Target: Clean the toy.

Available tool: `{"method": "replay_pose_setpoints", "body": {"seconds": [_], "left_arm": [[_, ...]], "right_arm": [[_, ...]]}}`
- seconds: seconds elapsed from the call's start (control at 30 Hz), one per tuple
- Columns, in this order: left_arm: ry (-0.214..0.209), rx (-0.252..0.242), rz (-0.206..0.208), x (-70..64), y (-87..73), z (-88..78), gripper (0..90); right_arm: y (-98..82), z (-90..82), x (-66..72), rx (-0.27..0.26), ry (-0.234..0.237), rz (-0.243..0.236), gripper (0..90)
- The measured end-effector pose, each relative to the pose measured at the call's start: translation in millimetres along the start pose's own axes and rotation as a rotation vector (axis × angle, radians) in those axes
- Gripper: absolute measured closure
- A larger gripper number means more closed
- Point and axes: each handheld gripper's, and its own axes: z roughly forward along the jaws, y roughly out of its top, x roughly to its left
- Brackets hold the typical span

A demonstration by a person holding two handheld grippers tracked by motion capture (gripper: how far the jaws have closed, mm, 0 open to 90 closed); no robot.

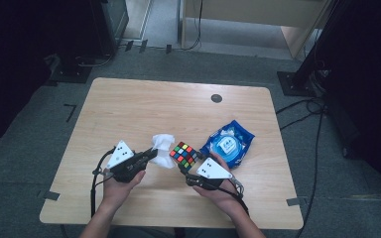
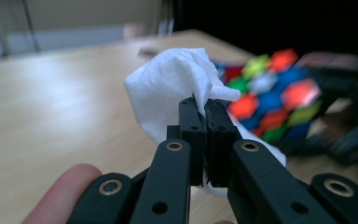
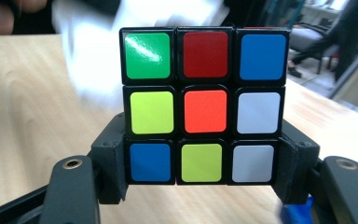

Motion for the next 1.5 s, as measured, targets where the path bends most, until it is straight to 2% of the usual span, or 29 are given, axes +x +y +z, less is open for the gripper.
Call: {"method": "replay_pose_setpoints", "body": {"seconds": [0.07, 0.1, 0.17, 0.27, 0.37, 0.47, 0.5, 0.6, 0.73, 0.83, 0.9, 1.0, 1.07, 1.17, 1.23, 1.33, 1.4, 1.43, 1.5], "left_arm": [[-0.047, -0.043, 0.021, -12.0, 6.0, -1.0, 88.5], [-0.057, -0.049, 0.03, -15.8, 7.1, -0.2, 88.5], [-0.104, -0.053, 0.034, -23.8, 8.0, 3.8, 88.4], [-0.096, -0.016, 0.052, -31.7, 5.1, 12.6, 88.4], [-0.075, -0.016, 0.029, -32.0, -0.1, 16.8, 88.3], [-0.025, -0.016, 0.046, -30.7, -1.8, 16.2, 88.3], [-0.025, -0.016, 0.046, -30.7, -1.8, 16.2, 88.3], [0.066, 0.02, 0.081, -24.7, -5.5, 18.0, 88.4], [0.156, 0.085, 0.063, -8.3, -11.7, 19.6, 88.4], [0.19, 0.098, 0.016, 3.9, -14.5, 16.2, 88.4], [0.176, 0.066, -0.012, 5.3, -10.4, 10.6, 88.4], [0.113, 0.017, -0.005, -5.7, 0.7, 4.7, 88.4], [0.056, -0.012, 0.02, -18.5, 7.9, 3.0, 88.3], [0.009, -0.014, 0.062, -33.6, 13.2, 4.9, 88.2], [-0.008, -0.005, 0.07, -38.5, 12.5, 7.4, 88.2], [0.002, 0.002, 0.06, -36.5, 8.3, 9.9, 88.2], [0.028, 0.016, 0.06, -33.0, 5.7, 10.8, 88.2], [0.061, 0.025, 0.079, -31.3, 3.6, 11.4, 88.2], [0.092, 0.039, 0.085, -26.6, -0.4, 12.9, 88.2]], "right_arm": [[0.5, 3.0, 6.5, 0.003, 0.019, -0.005, 34.3], [1.2, 4.5, 10.2, 0.002, 0.03, -0.004, 34.3], [2.4, 5.8, 14.8, 0.0, 0.043, -0.006, 34.3], [4.5, 6.3, 21.9, -0.006, 0.056, -0.019, 34.3], [6.9, 4.9, 25.3, -0.023, 0.049, -0.037, 34.3], [8.1, 3.7, 25.5, -0.03, 0.03, -0.04, 34.4], [8.2, 3.3, 25.3, -0.031, 0.028, -0.04, 34.4], [8.0, 2.8, 25.6, -0.031, 0.028, -0.051, 34.4], [9.1, 1.0, 26.0, -0.044, 0.031, -0.065, 34.4], [11.6, -0.3, 26.0, -0.068, 0.035, -0.064, 34.4], [12.1, -0.5, 25.1, -0.071, 0.033, -0.071, 34.4], [10.1, 0.3, 24.4, -0.062, 0.032, -0.071, 34.4], [9.5, 1.0, 25.3, -0.057, 0.035, -0.073, 34.4], [10.4, 1.6, 28.2, -0.058, 0.04, -0.08, 34.4], [11.3, 1.2, 29.9, -0.061, 0.039, -0.086, 34.4], [12.3, 0.3, 29.8, -0.059, 0.034, -0.091, 34.4], [12.2, -0.4, 29.1, -0.059, 0.034, -0.088, 34.4], [12.3, -0.6, 28.7, -0.06, 0.035, -0.088, 34.4], [12.8, -1.1, 27.2, -0.065, 0.031, -0.084, 34.4]]}}
